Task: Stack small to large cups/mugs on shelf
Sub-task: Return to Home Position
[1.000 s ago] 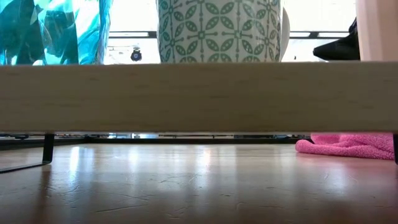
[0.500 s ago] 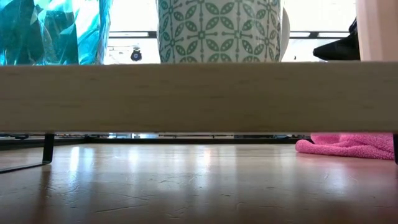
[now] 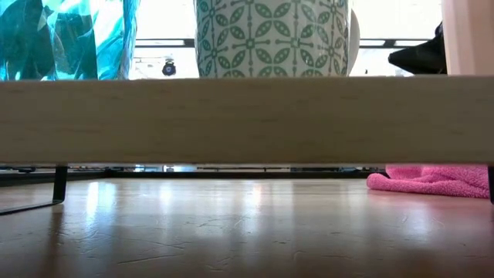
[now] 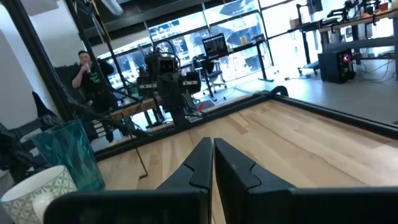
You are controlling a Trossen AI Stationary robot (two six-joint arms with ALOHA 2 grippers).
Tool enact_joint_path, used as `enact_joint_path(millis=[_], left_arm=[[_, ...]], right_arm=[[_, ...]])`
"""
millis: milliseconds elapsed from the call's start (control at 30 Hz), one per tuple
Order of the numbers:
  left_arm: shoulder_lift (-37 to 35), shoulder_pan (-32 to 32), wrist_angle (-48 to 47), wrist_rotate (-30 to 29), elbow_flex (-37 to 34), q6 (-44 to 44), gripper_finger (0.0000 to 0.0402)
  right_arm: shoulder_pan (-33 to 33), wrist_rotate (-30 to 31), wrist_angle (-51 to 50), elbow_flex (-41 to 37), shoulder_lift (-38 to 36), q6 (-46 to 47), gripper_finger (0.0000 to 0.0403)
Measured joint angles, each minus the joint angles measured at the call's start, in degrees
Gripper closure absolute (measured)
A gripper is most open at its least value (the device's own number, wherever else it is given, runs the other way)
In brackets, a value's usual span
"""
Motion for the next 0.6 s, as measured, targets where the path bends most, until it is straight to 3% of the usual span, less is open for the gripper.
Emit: enact_joint_path(millis=[600], left_arm=[[1.37, 0.00, 0.15, -0.23, -0.06, -4.95, 0.0402]], right_arm=[[0.00, 0.02, -0.90, 0.00, -0.01, 0.42, 0.0394]])
